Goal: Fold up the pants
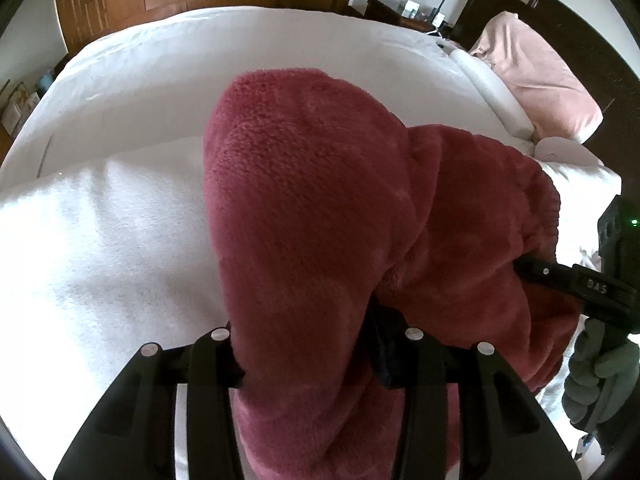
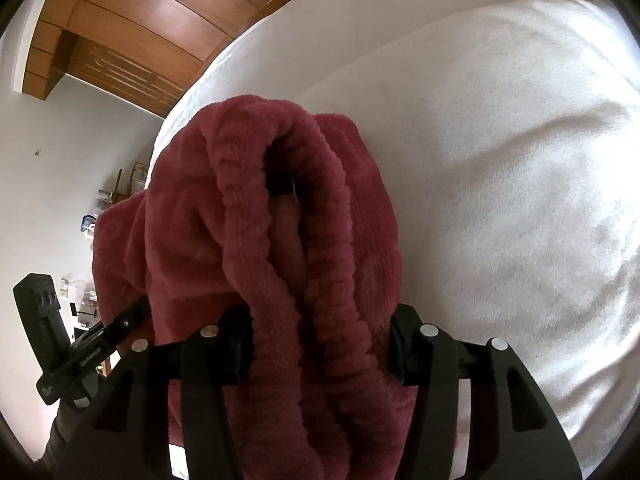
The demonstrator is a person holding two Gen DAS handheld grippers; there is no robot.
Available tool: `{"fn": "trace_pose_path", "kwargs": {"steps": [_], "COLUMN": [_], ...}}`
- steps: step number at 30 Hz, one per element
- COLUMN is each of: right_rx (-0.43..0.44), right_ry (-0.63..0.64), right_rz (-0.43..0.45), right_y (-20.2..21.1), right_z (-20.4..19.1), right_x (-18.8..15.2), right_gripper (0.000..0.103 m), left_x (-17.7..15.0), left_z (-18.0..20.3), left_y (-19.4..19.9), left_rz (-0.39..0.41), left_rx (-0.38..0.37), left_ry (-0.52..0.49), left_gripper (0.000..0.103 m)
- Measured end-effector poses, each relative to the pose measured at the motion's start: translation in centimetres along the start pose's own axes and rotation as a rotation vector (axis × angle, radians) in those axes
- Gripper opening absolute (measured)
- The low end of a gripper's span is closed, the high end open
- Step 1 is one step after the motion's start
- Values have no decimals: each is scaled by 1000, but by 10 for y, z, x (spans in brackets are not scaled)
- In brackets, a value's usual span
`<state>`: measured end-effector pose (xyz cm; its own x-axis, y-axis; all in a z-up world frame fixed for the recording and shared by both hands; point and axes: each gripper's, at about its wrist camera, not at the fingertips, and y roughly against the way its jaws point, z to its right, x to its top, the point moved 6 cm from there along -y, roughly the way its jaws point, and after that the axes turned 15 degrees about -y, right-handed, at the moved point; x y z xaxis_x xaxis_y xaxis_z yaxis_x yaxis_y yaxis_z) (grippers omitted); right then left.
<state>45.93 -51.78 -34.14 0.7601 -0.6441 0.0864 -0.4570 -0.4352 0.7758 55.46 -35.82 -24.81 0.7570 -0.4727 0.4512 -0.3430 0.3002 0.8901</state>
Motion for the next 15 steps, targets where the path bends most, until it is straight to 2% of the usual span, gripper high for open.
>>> {"fn": "trace_pose_path", "kwargs": {"steps": [5,8,12,15], "right_rx": [-35,-82,-150,-172], "right_ry": [16,30,63,67], "right_rz": [26,54,90,107], "right_y": [-3,-3,0,6], "right_z": [-7,-22,-41,-47], "right_x": [4,-1,-11,-17], "right_gripper": [61,65,66,66], "left_x": [-2,-3,-5,-5], "left_z": [-2,-5,-9,-9], "left_y": [-6,-10,-10,-9], "left_rz": [-2,-12,-35,-44], "left_rx": [12,31,82,100], "left_ry": [7,16,15,12], "left_gripper": [49,59,72,74]}}
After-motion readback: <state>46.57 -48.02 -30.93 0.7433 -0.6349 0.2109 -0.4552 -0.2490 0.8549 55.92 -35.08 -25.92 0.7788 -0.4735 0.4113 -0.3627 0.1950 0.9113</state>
